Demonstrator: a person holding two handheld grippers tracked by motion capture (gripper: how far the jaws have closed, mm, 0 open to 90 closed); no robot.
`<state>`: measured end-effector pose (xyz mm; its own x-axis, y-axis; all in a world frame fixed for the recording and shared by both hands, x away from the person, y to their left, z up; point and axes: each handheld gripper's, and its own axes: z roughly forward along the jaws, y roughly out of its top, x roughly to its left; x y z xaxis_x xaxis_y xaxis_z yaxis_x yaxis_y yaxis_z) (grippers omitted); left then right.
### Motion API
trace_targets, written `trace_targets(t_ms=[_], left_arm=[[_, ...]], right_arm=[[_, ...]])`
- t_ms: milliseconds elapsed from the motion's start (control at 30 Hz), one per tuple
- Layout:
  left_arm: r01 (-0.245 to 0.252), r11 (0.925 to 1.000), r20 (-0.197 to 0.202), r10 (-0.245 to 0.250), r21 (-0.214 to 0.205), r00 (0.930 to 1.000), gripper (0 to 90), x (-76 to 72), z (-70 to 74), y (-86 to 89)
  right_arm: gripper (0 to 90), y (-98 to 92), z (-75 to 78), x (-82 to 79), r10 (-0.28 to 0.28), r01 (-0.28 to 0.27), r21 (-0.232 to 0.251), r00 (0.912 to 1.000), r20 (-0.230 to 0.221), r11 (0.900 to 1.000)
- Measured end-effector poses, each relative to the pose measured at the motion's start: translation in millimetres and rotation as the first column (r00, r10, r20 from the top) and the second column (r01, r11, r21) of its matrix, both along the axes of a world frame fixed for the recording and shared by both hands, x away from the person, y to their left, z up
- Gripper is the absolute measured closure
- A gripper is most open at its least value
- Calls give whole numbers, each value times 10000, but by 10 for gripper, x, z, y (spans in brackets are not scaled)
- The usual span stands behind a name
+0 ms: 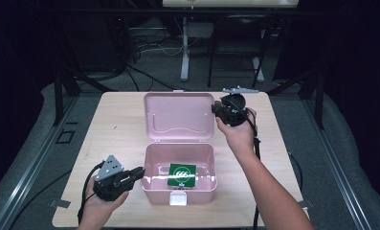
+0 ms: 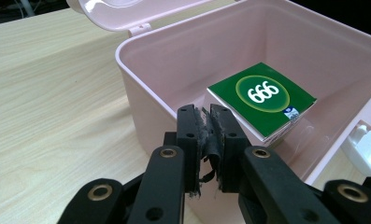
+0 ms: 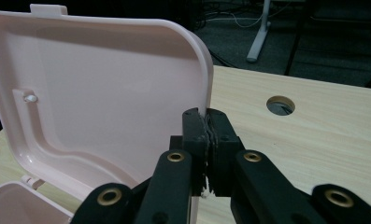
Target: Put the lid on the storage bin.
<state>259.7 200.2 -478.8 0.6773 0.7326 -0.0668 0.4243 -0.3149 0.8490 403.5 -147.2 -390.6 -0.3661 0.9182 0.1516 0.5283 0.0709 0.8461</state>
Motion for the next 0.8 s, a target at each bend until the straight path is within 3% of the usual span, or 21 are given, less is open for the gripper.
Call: trace_targets(t_ms=[433,700,800], left_arm=[[-34,10000,-6,34,-15,10000,832,1,2,-5],[-57,10000,-20,57,-64,10000,836,0,2,-2],[-77,9999,-76,76,-145,9999,837,4,2,1]], right_arm=[[877,-20,34,-209,242,-245,44,9983,531,9997],[878,3,32,-330,319,-284,-353,9940,1049,9990],[879,-19,12,-362,341,-318,-222,9927,1157,9992]])
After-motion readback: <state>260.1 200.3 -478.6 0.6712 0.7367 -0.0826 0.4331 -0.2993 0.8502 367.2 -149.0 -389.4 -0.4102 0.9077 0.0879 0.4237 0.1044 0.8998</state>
